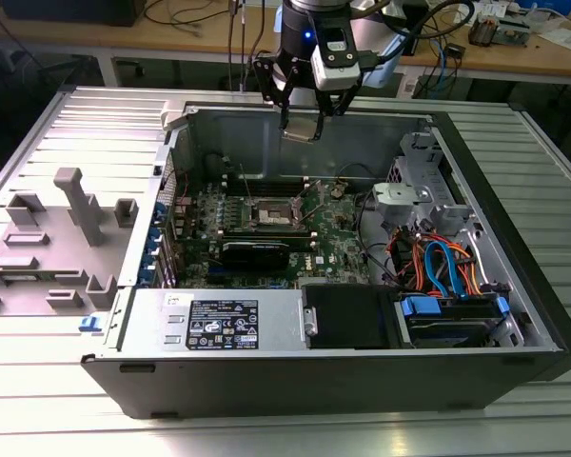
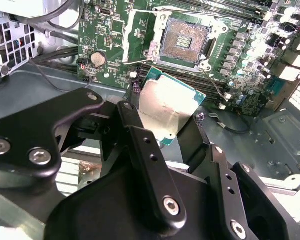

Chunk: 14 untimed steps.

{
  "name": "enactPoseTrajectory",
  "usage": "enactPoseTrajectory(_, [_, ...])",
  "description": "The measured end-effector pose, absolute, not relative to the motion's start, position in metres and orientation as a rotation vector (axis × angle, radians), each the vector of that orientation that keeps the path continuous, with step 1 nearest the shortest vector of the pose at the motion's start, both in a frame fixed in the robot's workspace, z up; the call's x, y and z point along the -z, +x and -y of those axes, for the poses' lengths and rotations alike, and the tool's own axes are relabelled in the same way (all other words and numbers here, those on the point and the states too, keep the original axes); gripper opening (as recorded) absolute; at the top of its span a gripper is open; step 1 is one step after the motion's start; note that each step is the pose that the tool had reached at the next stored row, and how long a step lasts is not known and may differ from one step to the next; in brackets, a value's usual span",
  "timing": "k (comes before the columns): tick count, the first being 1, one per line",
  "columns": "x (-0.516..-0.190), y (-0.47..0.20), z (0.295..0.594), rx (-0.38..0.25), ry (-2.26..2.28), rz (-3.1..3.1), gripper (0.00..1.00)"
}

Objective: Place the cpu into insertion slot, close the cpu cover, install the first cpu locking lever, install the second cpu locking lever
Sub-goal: 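Place the cpu into insertion slot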

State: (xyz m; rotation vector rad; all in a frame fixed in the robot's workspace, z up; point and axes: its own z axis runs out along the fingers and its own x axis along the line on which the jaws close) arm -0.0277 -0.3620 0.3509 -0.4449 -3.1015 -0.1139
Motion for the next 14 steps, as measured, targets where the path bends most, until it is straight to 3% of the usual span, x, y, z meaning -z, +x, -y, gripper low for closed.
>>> enactPoseTrajectory(14, [-0.3501,-0.0277,0.362,0.114,-0.591,3.081,0.55])
